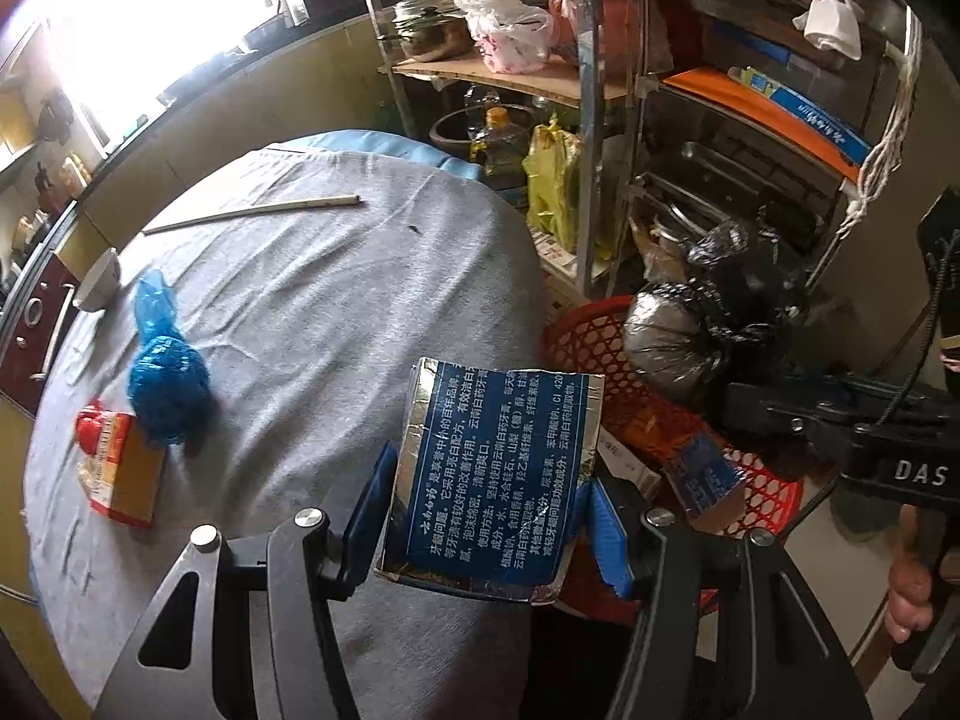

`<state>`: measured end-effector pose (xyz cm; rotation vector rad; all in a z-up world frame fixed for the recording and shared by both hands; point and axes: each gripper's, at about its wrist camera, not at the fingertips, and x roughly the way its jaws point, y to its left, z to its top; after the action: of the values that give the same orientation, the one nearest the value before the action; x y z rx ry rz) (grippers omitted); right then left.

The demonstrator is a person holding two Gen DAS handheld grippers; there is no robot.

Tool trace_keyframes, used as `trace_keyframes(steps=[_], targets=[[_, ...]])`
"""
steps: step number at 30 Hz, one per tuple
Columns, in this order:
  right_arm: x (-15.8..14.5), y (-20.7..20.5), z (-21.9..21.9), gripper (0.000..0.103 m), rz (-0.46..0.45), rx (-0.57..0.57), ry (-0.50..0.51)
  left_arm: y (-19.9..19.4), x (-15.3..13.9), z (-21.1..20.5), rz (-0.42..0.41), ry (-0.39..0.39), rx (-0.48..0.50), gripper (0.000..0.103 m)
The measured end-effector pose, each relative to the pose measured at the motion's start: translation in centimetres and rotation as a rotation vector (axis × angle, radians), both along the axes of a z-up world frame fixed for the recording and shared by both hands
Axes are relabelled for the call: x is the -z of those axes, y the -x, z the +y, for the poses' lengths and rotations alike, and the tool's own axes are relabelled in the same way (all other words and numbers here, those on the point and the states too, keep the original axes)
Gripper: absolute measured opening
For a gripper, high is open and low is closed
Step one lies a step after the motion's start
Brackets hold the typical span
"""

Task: Collect trash
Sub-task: 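Lower the black bags into the red basket with the right tool, then open the left tool over the red basket to drop the blue box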

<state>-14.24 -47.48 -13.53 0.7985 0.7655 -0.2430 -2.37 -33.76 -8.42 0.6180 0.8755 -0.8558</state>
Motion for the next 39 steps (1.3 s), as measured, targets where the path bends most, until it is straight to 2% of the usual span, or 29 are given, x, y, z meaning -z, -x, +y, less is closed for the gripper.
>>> trace_keyframes(steps=[7,14,27,39], targets=[[1.0,0.1,-0.2,0.051,0.028,0.027,-0.018,0.5,1.3,0.1,0.096,0.054,0.046,0.061],[2.1,0.2,-0.7,0.051,0.052,0.059,-0.050,1.3,2.5,-0.2,0.133,0.056,0.084,0.061],[3.8,0.6,-0.9,0.051,0.081,0.118,-0.088,2.2,3.2,0.5,0.134,0.097,0.108,0.061],[3.8,1.2,-0.3,0.051,0.077,0.136,-0.070,3.1,3.4,0.9,0.067,0.117,0.066,0.061]])
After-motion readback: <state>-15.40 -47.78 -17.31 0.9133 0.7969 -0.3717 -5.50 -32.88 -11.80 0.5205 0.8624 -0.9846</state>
